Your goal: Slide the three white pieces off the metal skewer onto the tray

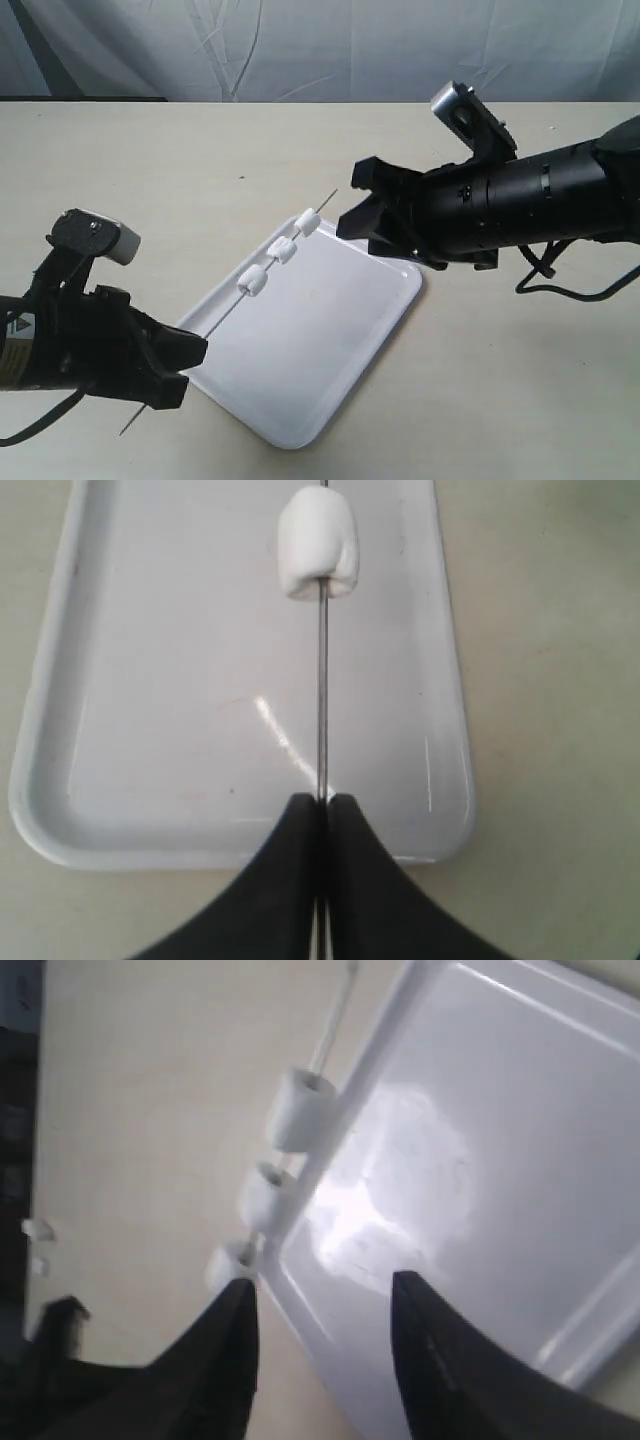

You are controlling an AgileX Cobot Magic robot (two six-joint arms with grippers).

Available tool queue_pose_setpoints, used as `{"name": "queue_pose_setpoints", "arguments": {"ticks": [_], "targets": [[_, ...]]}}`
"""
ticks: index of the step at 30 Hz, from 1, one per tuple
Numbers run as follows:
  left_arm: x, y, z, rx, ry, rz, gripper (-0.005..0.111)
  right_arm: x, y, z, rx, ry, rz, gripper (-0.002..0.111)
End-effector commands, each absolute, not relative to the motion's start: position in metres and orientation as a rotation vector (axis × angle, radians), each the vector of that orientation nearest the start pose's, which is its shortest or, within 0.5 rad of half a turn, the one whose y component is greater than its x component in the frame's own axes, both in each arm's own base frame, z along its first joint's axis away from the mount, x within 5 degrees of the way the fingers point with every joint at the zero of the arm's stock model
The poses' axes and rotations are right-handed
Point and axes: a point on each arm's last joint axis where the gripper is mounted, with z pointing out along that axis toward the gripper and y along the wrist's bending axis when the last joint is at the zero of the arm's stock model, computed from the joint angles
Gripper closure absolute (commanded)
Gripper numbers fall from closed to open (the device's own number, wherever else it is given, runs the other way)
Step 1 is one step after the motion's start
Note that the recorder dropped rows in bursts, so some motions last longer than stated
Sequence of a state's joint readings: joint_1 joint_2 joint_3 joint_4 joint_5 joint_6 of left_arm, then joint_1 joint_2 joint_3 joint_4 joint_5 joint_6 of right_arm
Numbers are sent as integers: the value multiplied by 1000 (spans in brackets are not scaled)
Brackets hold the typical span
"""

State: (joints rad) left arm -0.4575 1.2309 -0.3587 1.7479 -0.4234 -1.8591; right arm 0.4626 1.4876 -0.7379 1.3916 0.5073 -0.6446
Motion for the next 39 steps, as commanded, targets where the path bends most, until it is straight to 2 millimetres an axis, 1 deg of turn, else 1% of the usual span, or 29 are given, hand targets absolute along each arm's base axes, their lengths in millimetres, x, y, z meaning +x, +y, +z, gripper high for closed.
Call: {"name": "queue_pose_setpoints", "arguments": {"ticks": [1, 6, 9, 11, 16, 22, 27, 32, 39], "targets": [[145, -115, 172, 606, 2434, -787, 107, 238, 173, 217, 96, 2440, 1238, 66], [139, -114, 167, 607, 2465, -822, 107, 237, 185, 205, 80, 2469, 1271, 66], [138, -114, 167, 609, 2465, -827, 107, 237, 192, 197, 69, 2480, 1274, 66], [138, -114, 167, 606, 2466, -827, 107, 237, 194, 192, 46, 2494, 1258, 66], [140, -113, 168, 595, 2452, -800, 107, 239, 195, 182, 57, 2524, 1220, 66], [136, -111, 182, 596, 2370, -803, 107, 242, 194, 173, 63, 2547, 1160, 66], [134, -110, 187, 595, 2342, -814, 107, 243, 196, 175, 35, 2538, 1189, 66], [133, -110, 186, 580, 2356, -828, 107, 246, 202, 185, -24, 2498, 1253, 66], [131, -111, 186, 595, 2357, -856, 107, 251, 205, 191, -34, 2473, 1256, 66]]}}
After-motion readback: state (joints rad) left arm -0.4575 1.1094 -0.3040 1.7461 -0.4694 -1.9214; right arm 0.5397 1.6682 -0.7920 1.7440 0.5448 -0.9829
